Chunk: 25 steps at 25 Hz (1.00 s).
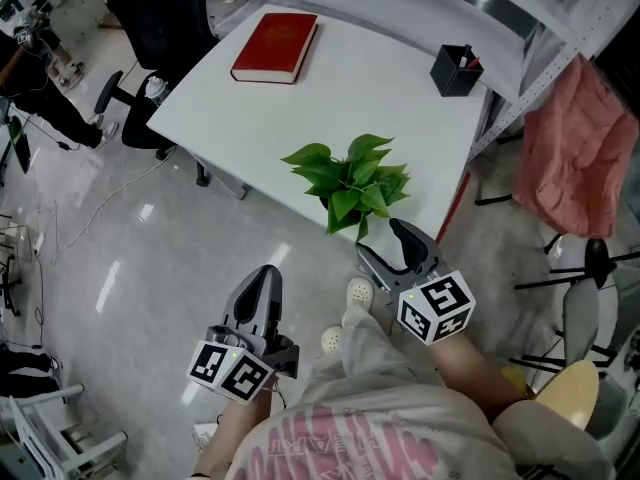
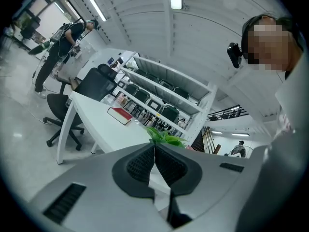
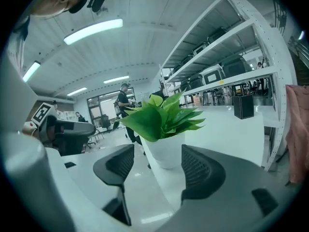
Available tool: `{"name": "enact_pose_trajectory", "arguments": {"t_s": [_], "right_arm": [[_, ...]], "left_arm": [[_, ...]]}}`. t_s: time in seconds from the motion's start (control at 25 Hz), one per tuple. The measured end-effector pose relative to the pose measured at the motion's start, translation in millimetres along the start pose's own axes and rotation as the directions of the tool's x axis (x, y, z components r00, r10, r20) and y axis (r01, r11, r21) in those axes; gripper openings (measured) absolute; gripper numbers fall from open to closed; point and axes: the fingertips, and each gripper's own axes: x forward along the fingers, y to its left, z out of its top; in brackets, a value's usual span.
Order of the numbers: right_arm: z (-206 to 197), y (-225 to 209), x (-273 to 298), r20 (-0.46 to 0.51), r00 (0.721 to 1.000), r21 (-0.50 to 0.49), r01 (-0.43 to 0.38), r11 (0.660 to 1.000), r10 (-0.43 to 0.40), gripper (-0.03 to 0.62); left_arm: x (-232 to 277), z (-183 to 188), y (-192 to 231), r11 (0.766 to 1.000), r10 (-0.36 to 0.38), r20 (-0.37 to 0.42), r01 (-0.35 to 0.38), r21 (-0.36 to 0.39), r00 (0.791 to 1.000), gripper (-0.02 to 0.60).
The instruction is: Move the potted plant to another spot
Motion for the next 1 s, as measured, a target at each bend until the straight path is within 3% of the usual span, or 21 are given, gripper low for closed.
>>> {"name": "enact_pose_trajectory", "arguments": {"t_s": [0.08,0.28,0.56,1.0], "right_arm": [[0.4,0.9,7.6,0.006,1.0,-0.009,-0.002,1.0,0.002,0.318],[0.9,-3.0,29.1,0.005,1.0,-0.025,0.026,0.999,-0.026,0.435],[8.1,-8.8,51.9,0.038,0.996,-0.034,0.087,0.996,-0.085,0.536],[15.9,-11.5,78.8,0.071,0.988,-0.042,0.144,0.989,-0.14,0.565]], "left_arm": [[2.9,0.3,5.5,1.0,0.015,0.004,-0.015,-0.008,1.0,0.025],[4.8,2.5,15.5,0.999,0.044,0.018,-0.044,-0.025,0.999,0.025],[1.9,2.3,26.8,0.996,0.079,0.026,-0.078,-0.045,0.997,0.025],[-13.6,2.6,42.2,0.989,0.133,0.037,-0.13,-0.064,0.99,0.025]]}}
